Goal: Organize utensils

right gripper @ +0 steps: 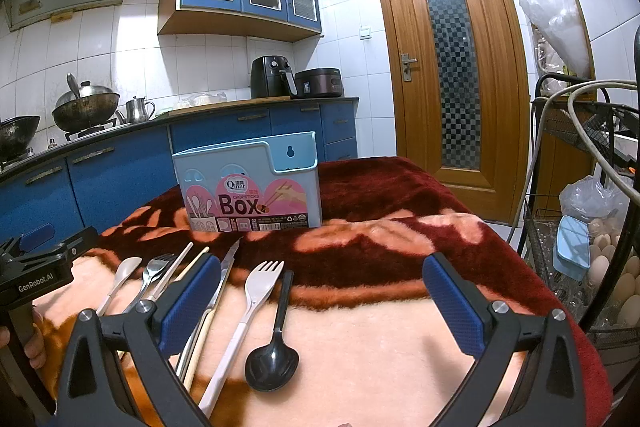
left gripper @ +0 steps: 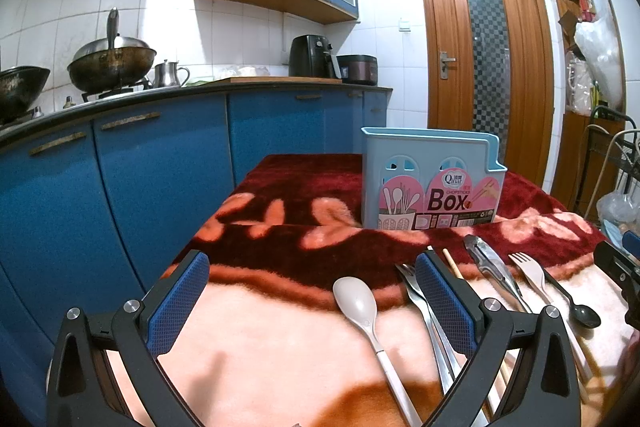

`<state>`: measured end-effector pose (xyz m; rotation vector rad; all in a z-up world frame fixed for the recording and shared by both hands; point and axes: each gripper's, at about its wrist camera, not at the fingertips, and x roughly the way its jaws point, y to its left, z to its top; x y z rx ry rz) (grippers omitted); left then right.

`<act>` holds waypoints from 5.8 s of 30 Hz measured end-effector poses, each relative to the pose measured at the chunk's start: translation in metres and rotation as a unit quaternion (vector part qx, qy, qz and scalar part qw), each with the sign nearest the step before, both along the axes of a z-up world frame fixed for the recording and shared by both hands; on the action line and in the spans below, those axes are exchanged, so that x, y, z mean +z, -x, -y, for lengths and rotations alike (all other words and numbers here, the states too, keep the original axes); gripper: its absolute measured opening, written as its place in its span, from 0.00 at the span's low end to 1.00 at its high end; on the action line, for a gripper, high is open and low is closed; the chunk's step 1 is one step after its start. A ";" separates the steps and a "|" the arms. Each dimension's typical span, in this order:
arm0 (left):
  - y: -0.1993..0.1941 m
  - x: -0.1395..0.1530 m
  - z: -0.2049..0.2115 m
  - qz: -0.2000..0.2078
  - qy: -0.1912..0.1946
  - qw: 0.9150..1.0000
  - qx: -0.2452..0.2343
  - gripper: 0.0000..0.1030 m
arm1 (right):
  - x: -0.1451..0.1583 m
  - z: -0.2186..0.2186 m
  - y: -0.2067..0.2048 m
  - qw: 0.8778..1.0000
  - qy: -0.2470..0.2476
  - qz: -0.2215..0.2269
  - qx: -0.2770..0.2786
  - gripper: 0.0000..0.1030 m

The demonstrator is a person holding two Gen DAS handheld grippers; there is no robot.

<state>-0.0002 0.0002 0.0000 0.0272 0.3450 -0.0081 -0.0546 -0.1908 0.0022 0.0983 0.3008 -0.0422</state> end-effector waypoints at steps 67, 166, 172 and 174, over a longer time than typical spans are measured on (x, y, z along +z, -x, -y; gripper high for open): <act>-0.002 0.000 -0.002 0.000 0.000 1.000 0.001 0.99 | 0.000 0.000 0.002 1.000 -0.003 0.002 0.000 1.00; -0.067 0.049 -0.008 -0.247 0.093 0.951 -0.161 0.05 | 0.047 0.008 -0.078 0.962 -0.083 -0.222 0.135 0.08; -0.082 0.074 0.004 -0.174 0.093 0.967 -0.159 0.05 | 0.068 -0.002 -0.085 0.977 -0.074 -0.146 0.138 0.08; -0.089 0.080 0.006 -0.153 0.092 0.972 -0.156 0.05 | 0.073 -0.002 -0.089 0.980 -0.071 -0.126 0.137 0.08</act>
